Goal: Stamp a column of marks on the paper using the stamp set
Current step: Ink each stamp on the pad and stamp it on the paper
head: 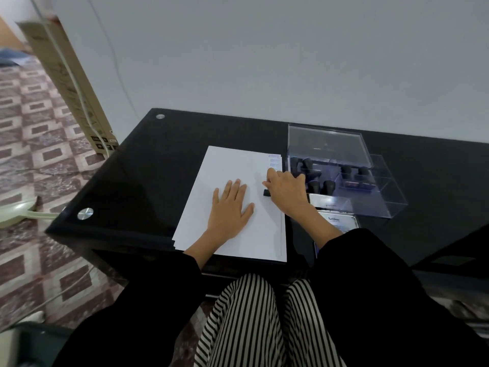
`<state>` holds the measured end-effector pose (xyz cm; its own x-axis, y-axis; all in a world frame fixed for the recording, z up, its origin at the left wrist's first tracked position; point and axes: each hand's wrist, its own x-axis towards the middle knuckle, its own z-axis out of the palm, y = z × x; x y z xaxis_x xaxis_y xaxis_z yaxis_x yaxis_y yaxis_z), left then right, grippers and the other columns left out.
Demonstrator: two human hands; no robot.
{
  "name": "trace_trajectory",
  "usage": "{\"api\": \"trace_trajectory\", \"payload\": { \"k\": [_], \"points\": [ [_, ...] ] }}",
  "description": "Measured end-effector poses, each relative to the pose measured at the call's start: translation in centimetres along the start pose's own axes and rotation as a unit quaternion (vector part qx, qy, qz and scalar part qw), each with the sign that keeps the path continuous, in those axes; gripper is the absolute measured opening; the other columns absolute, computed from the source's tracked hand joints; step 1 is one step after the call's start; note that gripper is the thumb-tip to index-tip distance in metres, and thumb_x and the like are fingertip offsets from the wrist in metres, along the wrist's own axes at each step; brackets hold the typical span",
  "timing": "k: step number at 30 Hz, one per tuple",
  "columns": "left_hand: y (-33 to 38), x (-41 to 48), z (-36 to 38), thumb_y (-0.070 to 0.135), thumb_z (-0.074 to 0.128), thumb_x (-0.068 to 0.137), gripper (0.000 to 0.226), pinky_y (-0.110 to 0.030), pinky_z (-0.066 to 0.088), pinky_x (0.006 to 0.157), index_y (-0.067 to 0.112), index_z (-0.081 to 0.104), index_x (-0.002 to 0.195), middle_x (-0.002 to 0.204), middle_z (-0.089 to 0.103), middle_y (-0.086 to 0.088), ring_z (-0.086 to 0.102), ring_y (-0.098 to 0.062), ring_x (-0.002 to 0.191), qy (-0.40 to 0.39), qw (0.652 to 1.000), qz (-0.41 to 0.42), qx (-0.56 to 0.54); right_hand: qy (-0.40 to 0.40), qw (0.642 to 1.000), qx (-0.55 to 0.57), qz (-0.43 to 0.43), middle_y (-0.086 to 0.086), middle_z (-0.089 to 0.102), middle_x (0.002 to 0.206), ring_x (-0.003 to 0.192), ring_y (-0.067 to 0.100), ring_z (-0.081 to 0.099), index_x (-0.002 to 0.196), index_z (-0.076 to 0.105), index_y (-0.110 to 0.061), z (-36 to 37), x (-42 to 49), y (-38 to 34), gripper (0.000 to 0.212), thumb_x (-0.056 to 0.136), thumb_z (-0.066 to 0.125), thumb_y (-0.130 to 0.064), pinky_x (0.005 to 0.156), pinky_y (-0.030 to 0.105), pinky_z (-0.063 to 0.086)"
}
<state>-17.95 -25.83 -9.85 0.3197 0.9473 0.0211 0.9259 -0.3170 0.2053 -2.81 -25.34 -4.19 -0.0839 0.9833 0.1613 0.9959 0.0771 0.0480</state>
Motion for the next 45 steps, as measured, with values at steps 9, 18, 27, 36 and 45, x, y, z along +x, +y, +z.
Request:
{"api": "trace_trajectory", "payload": {
  "k": [9, 18, 27, 36, 45],
  "points": [
    [0.3, 0.3, -2.8, 0.03, 0.038, 0.099, 0.051, -0.04, 0.006, 0.117, 0.015, 0.023, 0.146, 0.157, 0.018, -0.001, 0.011, -0.018, 0.145, -0.027, 0.992, -0.011, -0.125, 0.176, 0.975, 0.112, 0.081, 0.004, 0.063, 0.089, 0.087, 0.025, 0.056, 0.095, 0.057, -0.013, -1.6, -1.5, 0.7, 0.013, 0.095, 0.048, -0.021, 0.078, 0.038, 0.036],
    [3.2, 0.8, -5.9, 0.022, 0.044, 0.098, 0.042, -0.026, 0.027, 0.11, 0.015, 0.038, 0.14, 0.148, 0.036, -0.003, 0.037, -0.019, 0.134, 0.01, 0.978, 0.044, -0.204, 0.163, 0.939, 0.231, 0.195, 0.013, 0.06, 0.099, 0.097, 0.031, 0.054, 0.105, 0.046, -0.005, -5.9, -2.2, 8.0, 0.031, 0.096, 0.047, -0.035, 0.073, 0.035, 0.033],
    [6.7, 3.6, -6.8, 0.011, 0.04, 0.098, 0.037, -0.02, 0.028, 0.104, 0.01, 0.045, 0.134, 0.142, 0.045, -0.005, 0.042, -0.019, 0.13, 0.027, 0.967, 0.126, -0.221, 0.147, 0.935, 0.25, 0.206, 0.009, 0.062, 0.108, 0.107, 0.026, 0.054, 0.097, 0.067, -0.013, -7.2, -0.4, 13.2, 0.025, 0.084, 0.066, -0.034, 0.074, 0.031, 0.044],
    [9.5, 9.2, -6.7, 0.008, 0.037, 0.097, 0.039, -0.026, 0.032, 0.105, 0.01, 0.044, 0.135, 0.142, 0.044, -0.005, 0.042, -0.02, 0.129, 0.018, 0.968, 0.163, -0.187, 0.131, 0.948, 0.197, 0.212, 0.002, 0.068, 0.099, 0.108, 0.023, 0.053, 0.1, 0.059, -0.019, -6.3, 3.9, 15.0, 0.03, 0.082, 0.066, -0.042, 0.092, 0.039, 0.037],
    [11.2, 12.3, -4.1, 0.031, 0.028, 0.102, 0.052, -0.047, 0.008, 0.117, 0.014, 0.016, 0.15, 0.159, 0.004, -0.003, -0.003, -0.02, 0.146, -0.036, 0.989, 0.125, -0.066, 0.066, 0.966, 0.151, 0.197, 0.0, 0.07, 0.094, 0.116, 0.022, 0.048, 0.097, 0.06, -0.02, -3.4, 5.2, 14.5, 0.03, 0.083, 0.063, -0.046, 0.094, 0.039, 0.031]
  ]
}}
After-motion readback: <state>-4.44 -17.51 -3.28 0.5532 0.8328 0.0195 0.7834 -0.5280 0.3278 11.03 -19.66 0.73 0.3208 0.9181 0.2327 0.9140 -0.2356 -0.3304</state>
